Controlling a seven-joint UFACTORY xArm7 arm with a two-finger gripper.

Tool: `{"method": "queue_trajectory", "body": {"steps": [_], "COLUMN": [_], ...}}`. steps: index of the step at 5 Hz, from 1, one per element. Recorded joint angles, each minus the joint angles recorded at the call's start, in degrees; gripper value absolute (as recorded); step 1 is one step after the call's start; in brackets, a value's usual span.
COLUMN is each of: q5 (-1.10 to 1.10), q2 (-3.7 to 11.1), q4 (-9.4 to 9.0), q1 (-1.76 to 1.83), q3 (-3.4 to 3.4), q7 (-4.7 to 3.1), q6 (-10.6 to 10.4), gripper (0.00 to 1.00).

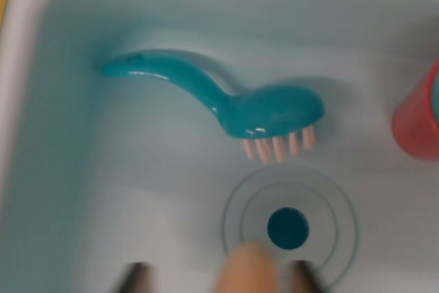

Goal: Pick detergent from the sink

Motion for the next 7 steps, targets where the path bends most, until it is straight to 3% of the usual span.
{"method": "queue_trajectory", "body": {"steps": [3, 7], "q5": [-0.04, -0.26], "q2": [-0.09, -0.58], "q4": [0.21, 1.41], "q1": [0.00, -0.03], "q3": [0.00, 0.03], "q7": [0.05, 0.33], "q6": [0.29, 1.97], "gripper": [1.00, 1.00]}}
